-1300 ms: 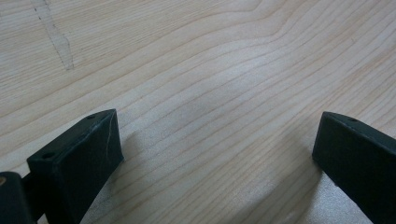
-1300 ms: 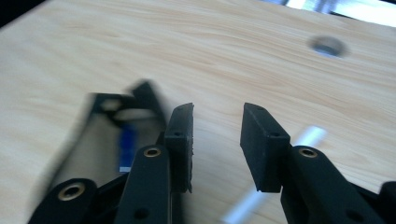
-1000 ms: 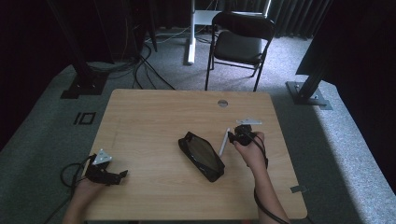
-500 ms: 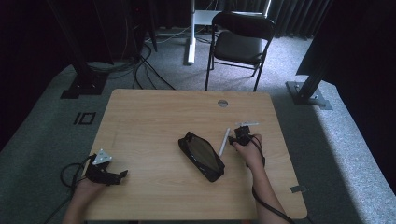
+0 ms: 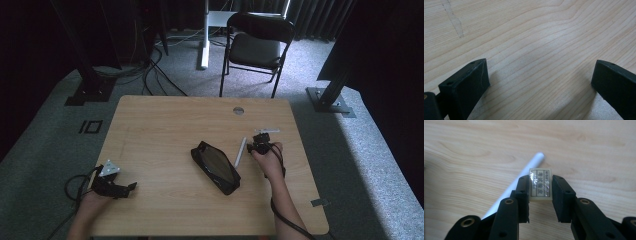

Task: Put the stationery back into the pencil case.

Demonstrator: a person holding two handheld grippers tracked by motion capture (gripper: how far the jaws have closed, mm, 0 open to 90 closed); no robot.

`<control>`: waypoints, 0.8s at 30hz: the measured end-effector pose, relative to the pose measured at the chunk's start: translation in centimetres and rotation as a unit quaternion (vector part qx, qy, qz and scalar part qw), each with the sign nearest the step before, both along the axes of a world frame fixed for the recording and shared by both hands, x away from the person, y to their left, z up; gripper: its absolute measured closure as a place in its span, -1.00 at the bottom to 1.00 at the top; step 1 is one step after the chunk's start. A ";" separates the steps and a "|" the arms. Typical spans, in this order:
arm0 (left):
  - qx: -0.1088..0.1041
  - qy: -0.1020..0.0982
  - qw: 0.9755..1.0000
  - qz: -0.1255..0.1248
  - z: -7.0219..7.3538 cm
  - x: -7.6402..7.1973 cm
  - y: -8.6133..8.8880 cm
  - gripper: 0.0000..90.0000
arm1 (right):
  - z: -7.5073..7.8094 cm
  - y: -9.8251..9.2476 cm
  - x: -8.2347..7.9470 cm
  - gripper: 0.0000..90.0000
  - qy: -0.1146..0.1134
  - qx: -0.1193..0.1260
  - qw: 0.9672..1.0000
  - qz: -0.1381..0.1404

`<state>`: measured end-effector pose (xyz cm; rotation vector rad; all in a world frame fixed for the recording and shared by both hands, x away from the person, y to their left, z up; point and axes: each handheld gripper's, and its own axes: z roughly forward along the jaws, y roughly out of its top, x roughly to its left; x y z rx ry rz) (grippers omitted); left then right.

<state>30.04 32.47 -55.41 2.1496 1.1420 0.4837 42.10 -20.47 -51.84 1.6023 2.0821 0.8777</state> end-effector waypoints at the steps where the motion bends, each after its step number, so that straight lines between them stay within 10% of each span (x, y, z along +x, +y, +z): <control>1: 0.000 0.000 1.000 0.000 0.0 0.0 0.0 -0.97 | 0.9 0.2 -0.3 0.52 -0.010 0.003 1.000 0.010; 13: 0.000 0.000 1.000 0.000 0.0 0.0 0.0 -0.97 | 5.2 2.6 -2.9 0.52 -0.045 0.030 0.995 0.082; 24: 0.000 0.000 1.000 0.000 0.0 0.0 0.0 -0.96 | 7.4 7.0 -5.8 0.52 -0.051 0.044 0.982 0.178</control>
